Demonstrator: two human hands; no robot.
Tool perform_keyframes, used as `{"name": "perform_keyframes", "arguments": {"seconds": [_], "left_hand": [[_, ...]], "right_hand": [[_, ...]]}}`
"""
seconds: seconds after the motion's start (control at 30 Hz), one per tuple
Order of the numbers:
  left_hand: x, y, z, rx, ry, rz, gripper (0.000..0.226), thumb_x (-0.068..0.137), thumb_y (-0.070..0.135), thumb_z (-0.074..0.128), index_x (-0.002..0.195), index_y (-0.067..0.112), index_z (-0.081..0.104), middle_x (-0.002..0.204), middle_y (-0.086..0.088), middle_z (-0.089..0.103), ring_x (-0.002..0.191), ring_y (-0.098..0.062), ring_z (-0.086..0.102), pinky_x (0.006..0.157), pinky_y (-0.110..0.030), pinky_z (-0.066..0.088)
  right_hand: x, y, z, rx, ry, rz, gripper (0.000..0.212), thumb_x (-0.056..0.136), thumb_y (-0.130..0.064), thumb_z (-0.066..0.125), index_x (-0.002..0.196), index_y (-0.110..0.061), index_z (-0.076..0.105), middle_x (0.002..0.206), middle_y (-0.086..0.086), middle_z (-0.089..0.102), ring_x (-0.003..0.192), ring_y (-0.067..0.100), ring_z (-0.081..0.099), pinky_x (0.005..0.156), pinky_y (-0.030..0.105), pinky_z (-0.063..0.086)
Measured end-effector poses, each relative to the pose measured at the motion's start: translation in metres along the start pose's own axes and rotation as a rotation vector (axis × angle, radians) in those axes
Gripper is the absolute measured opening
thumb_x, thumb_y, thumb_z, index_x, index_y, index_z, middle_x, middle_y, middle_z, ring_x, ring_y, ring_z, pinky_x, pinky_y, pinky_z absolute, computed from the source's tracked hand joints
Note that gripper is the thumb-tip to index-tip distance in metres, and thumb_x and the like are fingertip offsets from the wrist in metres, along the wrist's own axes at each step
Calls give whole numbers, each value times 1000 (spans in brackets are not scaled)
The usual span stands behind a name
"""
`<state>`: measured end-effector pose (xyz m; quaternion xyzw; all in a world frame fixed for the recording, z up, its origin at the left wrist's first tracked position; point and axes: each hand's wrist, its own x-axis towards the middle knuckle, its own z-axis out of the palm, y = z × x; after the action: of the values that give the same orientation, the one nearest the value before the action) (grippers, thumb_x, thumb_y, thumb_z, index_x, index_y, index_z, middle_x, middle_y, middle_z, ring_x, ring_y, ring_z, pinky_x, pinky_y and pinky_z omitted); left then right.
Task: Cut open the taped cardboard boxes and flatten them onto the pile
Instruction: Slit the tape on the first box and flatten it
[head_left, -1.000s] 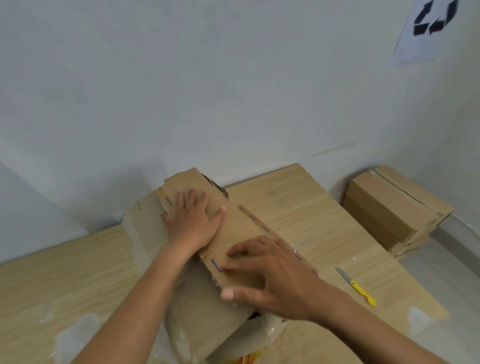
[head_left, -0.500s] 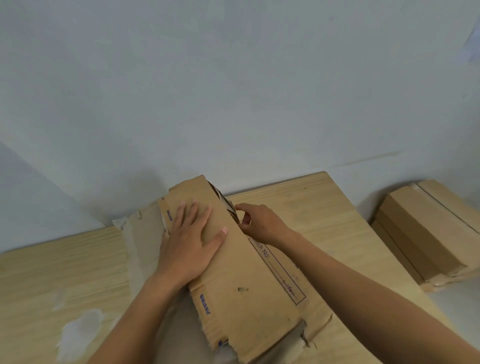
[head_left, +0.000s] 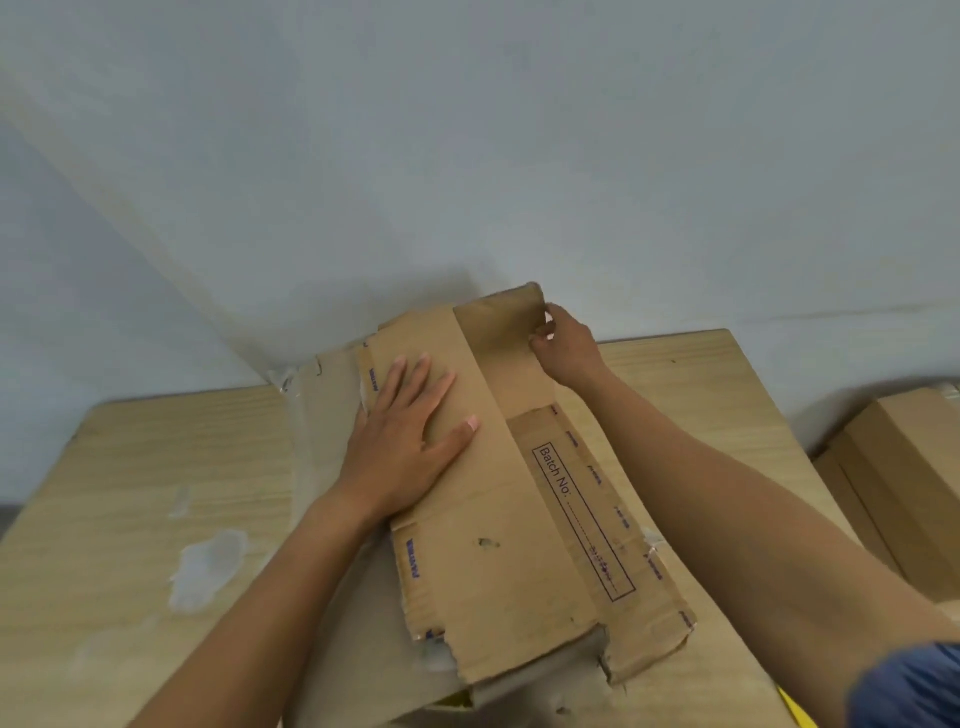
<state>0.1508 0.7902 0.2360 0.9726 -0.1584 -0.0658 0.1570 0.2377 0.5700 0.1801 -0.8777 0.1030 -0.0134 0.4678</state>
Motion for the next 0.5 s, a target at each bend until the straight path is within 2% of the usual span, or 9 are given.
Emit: {"name": "perform_keyframes", "arguments": {"seconds": [0.07, 0.13, 0.23, 0.3, 0.37, 0.43, 0.5], "left_hand": [[1, -1, 0, 2, -9, 0, 82, 80, 81, 23, 150, 40, 15, 159, 17, -5, 143, 0, -18, 117, -46, 9], [2, -2, 0, 7, -12, 2, 71, 89, 70, 33, 150, 39, 16, 160, 16, -5, 143, -1, -18, 117, -47, 8], [3, -3, 1, 0, -9, 8, 68, 91, 64, 34, 151, 38, 16, 160, 16, -4, 144, -2, -18, 118, -48, 7], [3, -4, 1, -4, -7, 11, 69, 90, 65, 34, 151, 38, 16, 160, 15, -4, 144, -3, -17, 118, -50, 8], [3, -5, -1, 1, -5, 14, 69, 90, 65, 34, 151, 37, 17, 160, 14, -3, 145, -5, -15, 118, -51, 8], [3, -4, -1, 1, -3, 17, 69, 91, 65, 34, 152, 36, 18, 160, 13, -2, 146, -7, -13, 118, -51, 9], [4, -4, -2, -2, 6, 17, 69, 91, 65, 35, 151, 35, 19, 161, 12, 0, 146, -7, -11, 118, -51, 10]], "right_hand": [[1, -1, 6, -2, -105, -23, 51, 94, -15, 49, 142, -11, 34, 141, 10, 46, 123, 27, 49, 94, 30, 38], [-4, 2, 12, -38, -163, -32, 59, 96, -18, 50, 148, -10, 25, 151, 7, 34, 137, 24, 34, 108, 31, 28], [-19, 9, 14, -6, -165, -18, 61, 96, -21, 51, 149, -11, 24, 153, 5, 32, 137, 23, 35, 112, 33, 27], [-39, 12, 9, 10, -172, -19, 54, 96, -21, 51, 146, -11, 32, 147, 4, 40, 127, 23, 48, 107, 36, 37], [-68, 10, 0, 70, -255, -38, 37, 98, -20, 47, 134, -10, 48, 132, 5, 56, 105, 19, 62, 93, 35, 49], [-105, 4, -9, 161, -424, -19, 30, 101, -21, 41, 120, -8, 59, 109, 0, 67, 88, 11, 65, 81, 28, 53], [-145, -1, -14, 237, -574, 11, 34, 103, -20, 35, 106, -5, 65, 88, -7, 68, 76, 3, 62, 69, 17, 49]]}}
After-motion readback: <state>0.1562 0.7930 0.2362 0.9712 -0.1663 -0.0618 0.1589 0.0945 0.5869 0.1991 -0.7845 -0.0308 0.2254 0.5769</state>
